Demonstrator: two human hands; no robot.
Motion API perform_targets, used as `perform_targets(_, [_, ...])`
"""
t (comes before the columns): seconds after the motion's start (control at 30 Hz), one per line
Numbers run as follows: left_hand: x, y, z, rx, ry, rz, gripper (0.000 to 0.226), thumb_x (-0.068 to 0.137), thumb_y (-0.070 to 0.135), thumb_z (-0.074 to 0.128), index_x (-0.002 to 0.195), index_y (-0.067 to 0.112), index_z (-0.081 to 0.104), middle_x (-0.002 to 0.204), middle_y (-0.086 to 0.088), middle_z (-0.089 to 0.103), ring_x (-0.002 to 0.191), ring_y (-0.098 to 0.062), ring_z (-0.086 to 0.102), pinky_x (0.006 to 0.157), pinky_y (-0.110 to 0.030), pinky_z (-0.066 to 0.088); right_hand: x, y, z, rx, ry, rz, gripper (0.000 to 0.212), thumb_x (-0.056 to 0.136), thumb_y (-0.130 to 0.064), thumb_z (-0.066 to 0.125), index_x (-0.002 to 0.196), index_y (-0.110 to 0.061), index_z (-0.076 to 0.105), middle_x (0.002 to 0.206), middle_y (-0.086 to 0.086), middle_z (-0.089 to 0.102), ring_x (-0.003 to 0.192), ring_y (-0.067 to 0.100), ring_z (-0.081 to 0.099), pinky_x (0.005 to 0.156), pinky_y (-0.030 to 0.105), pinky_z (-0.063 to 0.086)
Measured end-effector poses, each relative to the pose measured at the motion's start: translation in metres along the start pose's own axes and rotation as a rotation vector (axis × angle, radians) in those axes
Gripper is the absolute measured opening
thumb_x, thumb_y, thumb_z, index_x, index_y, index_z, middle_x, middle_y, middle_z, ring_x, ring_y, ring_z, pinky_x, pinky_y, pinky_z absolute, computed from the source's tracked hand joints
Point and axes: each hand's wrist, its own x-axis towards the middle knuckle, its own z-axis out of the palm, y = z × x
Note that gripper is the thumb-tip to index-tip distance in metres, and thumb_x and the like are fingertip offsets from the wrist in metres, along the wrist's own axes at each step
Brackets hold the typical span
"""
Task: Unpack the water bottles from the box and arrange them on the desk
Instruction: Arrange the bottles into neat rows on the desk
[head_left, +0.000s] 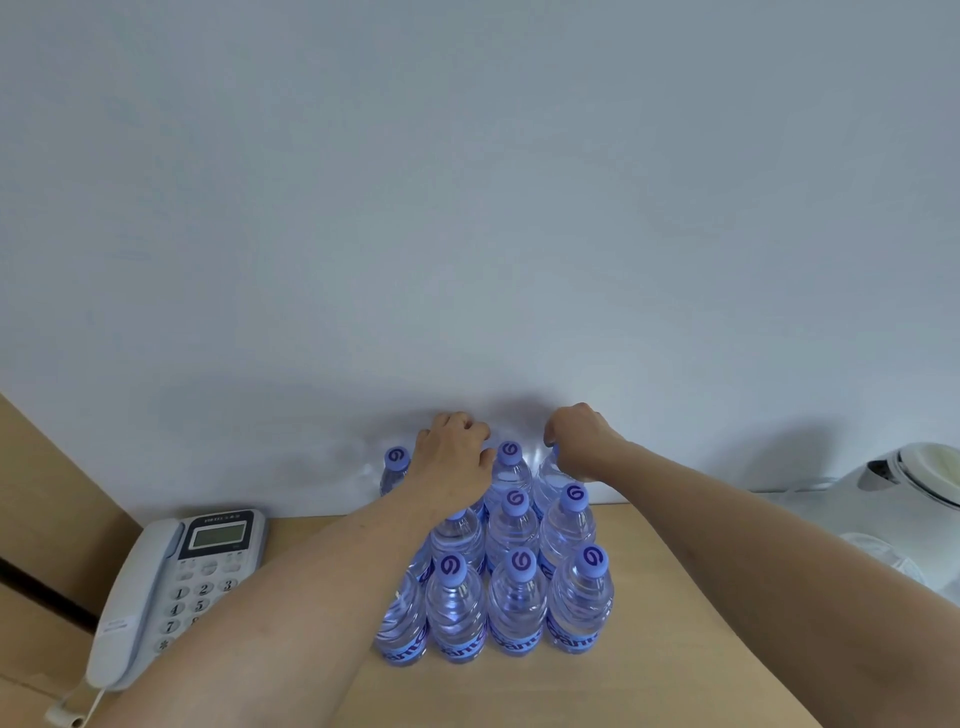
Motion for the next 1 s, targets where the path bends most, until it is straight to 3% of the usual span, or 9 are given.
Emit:
perform_targets(0.13, [-0.0002, -0.0017, 0.0005, 0.001, -0.003, 0.0, 0.035, 0.098, 0.036, 0.045, 0.127, 0.018, 0.056, 0.13, -0.003, 0.052, 0.123, -0.026, 0.04, 0.099, -0.042, 0.039, 0.0007, -0.0032, 0.0009, -0.014, 0.0, -0.027, 0.036, 0.08, 0.004, 0.054, 0.114, 0.001, 0.066, 0.115, 0.019, 0.065, 0.102, 0.032, 0.064, 0.085, 0.043, 0.056])
perform_targets(0.23, [0.0008, -0.0021, 0.0005, -0.015, 0.0, 0.003, 0.035, 0.099, 0.035, 0.045, 0.127, 0.018, 0.056, 0.131, -0.003, 0.052, 0.124, -0.026, 0.039, 0.1, -0.042, 0.039, -0.0001, -0.0035, -0.0012, -0.03, 0.006, 0.001, 0.011, 0.08, -0.014, 0.066, 0.085, -0.005, 0.063, 0.089, 0.009, 0.061, 0.077, 0.025, 0.061, 0.061, 0.032, 0.053])
perform_targets(0.33, [0.0016, -0.0018, 0.0009, -0.03, -0.001, 0.006, 0.035, 0.098, 0.035, 0.045, 0.127, 0.018, 0.056, 0.131, -0.003, 0.052, 0.124, -0.025, 0.039, 0.1, -0.042, 0.039, 0.0007, -0.0029, 0.0011, -0.027, 0.031, 0.057, 0.026, 0.079, -0.015, 0.064, 0.063, -0.013, 0.043, 0.069, 0.002, 0.045, 0.06, 0.019, 0.046, 0.045, 0.024, 0.032])
perform_targets(0.47, [0.0015, -0.0026, 0.0027, -0.03, -0.01, 0.012, 0.035, 0.099, 0.035, 0.045, 0.127, 0.018, 0.056, 0.131, -0.003, 0.052, 0.124, -0.026, 0.039, 0.1, -0.042, 0.039, 0.0026, -0.0015, 0.0071, -0.025, 0.04, 0.063, 0.029, 0.078, -0.008, 0.061, 0.061, -0.013, 0.038, 0.067, 0.002, 0.042, 0.053, 0.015, 0.039, 0.043, 0.024, 0.027])
perform_targets(0.77, [0.0021, -0.0042, 0.0036, -0.031, -0.008, 0.012, 0.036, 0.099, 0.035, 0.045, 0.128, 0.018, 0.056, 0.133, -0.002, 0.051, 0.126, -0.025, 0.038, 0.102, -0.042, 0.038, 0.0042, -0.0016, 0.0065, -0.083, 0.018, 0.014, 0.031, 0.08, -0.003, 0.061, 0.06, -0.012, 0.038, 0.065, 0.003, 0.042, 0.056, 0.021, 0.041, 0.047, 0.025, 0.033])
perform_targets(0.83, [0.0024, -0.0043, 0.0038, -0.032, -0.006, 0.015, 0.036, 0.099, 0.035, 0.045, 0.129, 0.018, 0.056, 0.132, -0.002, 0.052, 0.126, -0.025, 0.038, 0.102, -0.042, 0.038, 0.0028, -0.0005, 0.0056, -0.066, 0.014, 0.008, 0.026, 0.079, -0.001, 0.058, 0.062, -0.011, 0.042, 0.066, 0.004, 0.042, 0.061, 0.024, 0.042, 0.048, 0.025, 0.033])
perform_targets(0.93, [0.0027, -0.0035, 0.0034, -0.034, -0.004, 0.018, 0.035, 0.098, 0.034, 0.045, 0.128, 0.018, 0.056, 0.131, -0.003, 0.052, 0.126, -0.025, 0.038, 0.101, -0.042, 0.038, 0.0026, 0.0016, 0.004, -0.048, 0.007, 0.009, 0.005, 0.081, -0.001, 0.056, 0.081, -0.005, 0.059, 0.079, 0.009, 0.053, 0.069, 0.026, 0.048, 0.056, 0.028, 0.04])
perform_targets(1.0, [0.003, -0.0033, 0.003, -0.034, -0.008, 0.02, 0.035, 0.098, 0.034, 0.045, 0.128, 0.018, 0.056, 0.132, -0.002, 0.052, 0.126, -0.025, 0.038, 0.101, -0.042, 0.038, 0.0025, 0.0008, 0.0042, -0.046, -0.005, 0.014, 0.003, 0.081, -0.003, 0.059, 0.084, -0.005, 0.061, 0.082, 0.009, 0.056, 0.069, 0.025, 0.049, 0.056, 0.028, 0.041])
